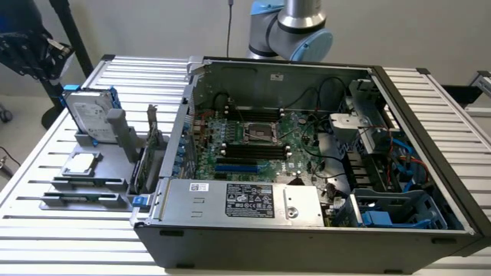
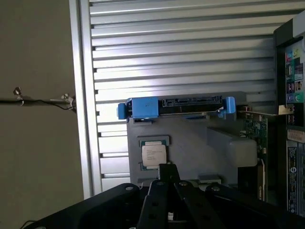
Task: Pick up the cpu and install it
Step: 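Pick up the cpu and move it towards the insertion slot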
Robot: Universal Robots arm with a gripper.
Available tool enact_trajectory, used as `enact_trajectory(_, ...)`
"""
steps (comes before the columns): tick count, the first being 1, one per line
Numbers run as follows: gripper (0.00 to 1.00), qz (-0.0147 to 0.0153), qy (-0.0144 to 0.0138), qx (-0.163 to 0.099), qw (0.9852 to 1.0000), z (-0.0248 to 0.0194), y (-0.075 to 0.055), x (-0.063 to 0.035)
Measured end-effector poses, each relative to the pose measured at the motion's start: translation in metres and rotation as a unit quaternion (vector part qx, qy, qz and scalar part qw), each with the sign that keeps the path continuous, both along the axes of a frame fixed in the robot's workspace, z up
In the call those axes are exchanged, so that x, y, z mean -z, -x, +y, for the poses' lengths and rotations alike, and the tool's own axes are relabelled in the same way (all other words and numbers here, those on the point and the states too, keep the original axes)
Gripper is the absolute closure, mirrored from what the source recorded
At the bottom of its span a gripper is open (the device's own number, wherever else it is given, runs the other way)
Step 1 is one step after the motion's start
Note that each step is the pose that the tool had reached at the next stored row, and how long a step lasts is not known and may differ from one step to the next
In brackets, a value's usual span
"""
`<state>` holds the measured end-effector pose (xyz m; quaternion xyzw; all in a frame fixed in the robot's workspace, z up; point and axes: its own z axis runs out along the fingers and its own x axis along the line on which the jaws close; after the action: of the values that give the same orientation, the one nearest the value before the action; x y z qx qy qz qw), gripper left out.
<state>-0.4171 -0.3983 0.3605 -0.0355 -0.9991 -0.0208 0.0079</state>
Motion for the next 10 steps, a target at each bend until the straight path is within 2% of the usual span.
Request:
enact_trajectory(6, 0.88, 0.0, 0.0, 0.0, 1.0, 0.0, 0.0, 0.0)
enact_trajectory(7, 0.83, 0.0, 0.0, 0.0, 1.0, 0.0, 0.0, 0.0)
enact_trajectory(8, 0.83, 0.0, 0.0, 0.0, 1.0, 0.0, 0.0, 0.0)
enact_trajectory(9, 0.76, 0.0, 0.0, 0.0, 1.0, 0.0, 0.0, 0.0)
enact_trajectory(10, 0.76, 0.0, 0.0, 0.0, 1.0, 0.0, 0.0, 0.0)
